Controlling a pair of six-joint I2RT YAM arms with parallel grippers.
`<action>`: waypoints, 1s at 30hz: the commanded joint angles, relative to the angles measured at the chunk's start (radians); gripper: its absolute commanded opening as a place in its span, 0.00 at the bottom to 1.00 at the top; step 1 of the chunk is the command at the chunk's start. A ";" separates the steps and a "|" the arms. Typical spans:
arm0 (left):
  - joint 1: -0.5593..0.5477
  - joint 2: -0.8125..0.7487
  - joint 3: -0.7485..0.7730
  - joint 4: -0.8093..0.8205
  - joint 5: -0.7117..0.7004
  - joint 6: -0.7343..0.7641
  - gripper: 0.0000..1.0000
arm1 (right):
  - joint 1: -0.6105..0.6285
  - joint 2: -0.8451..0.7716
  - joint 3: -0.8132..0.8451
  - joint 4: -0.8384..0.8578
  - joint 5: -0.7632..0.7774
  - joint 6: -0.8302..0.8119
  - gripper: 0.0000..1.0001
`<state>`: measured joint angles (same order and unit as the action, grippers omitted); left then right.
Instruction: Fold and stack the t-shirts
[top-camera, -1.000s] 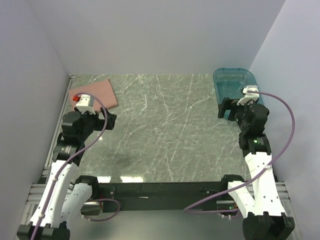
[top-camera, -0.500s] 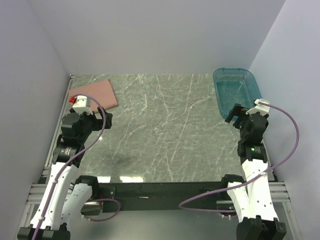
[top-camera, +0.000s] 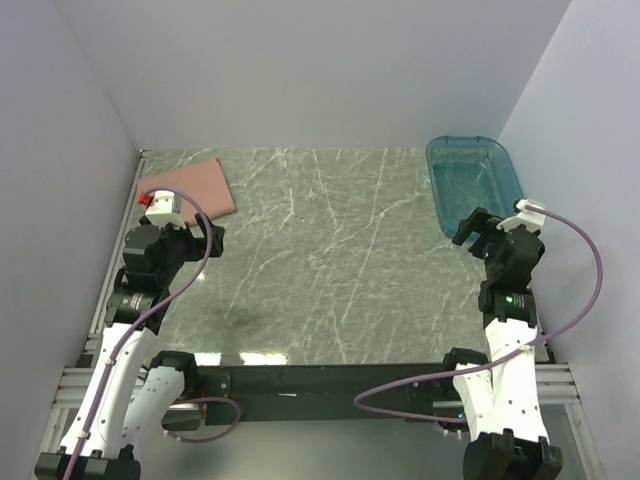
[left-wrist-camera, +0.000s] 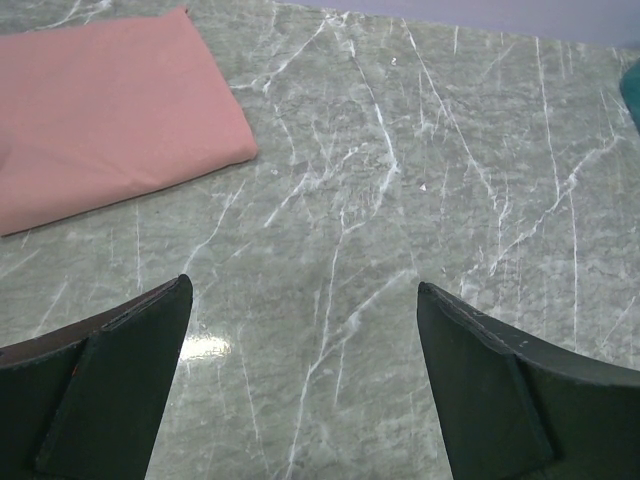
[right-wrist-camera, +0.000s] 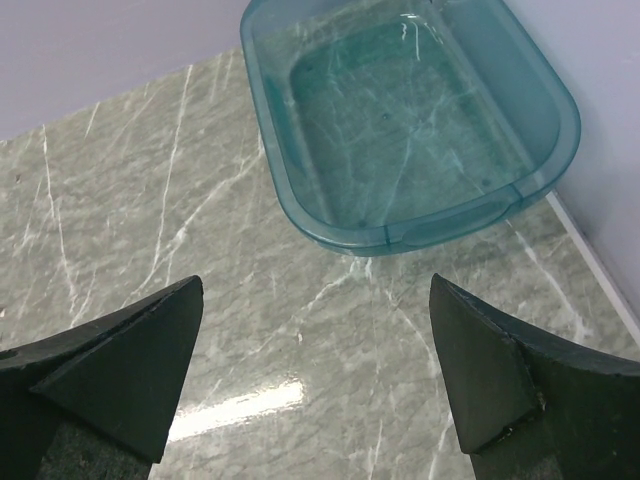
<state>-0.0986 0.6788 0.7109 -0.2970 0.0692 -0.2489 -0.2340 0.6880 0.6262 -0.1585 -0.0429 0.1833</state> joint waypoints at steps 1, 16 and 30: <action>-0.001 0.001 0.004 0.032 -0.005 -0.003 0.99 | -0.014 -0.010 0.010 0.025 -0.021 0.013 1.00; -0.001 -0.008 0.005 0.032 -0.011 -0.004 0.99 | -0.042 -0.004 0.007 0.033 -0.018 0.010 1.00; -0.003 -0.007 0.004 0.032 -0.008 -0.004 1.00 | -0.050 -0.013 0.007 0.031 -0.022 0.013 1.00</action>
<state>-0.0990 0.6785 0.7109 -0.2970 0.0689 -0.2493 -0.2741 0.6884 0.6262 -0.1585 -0.0654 0.1932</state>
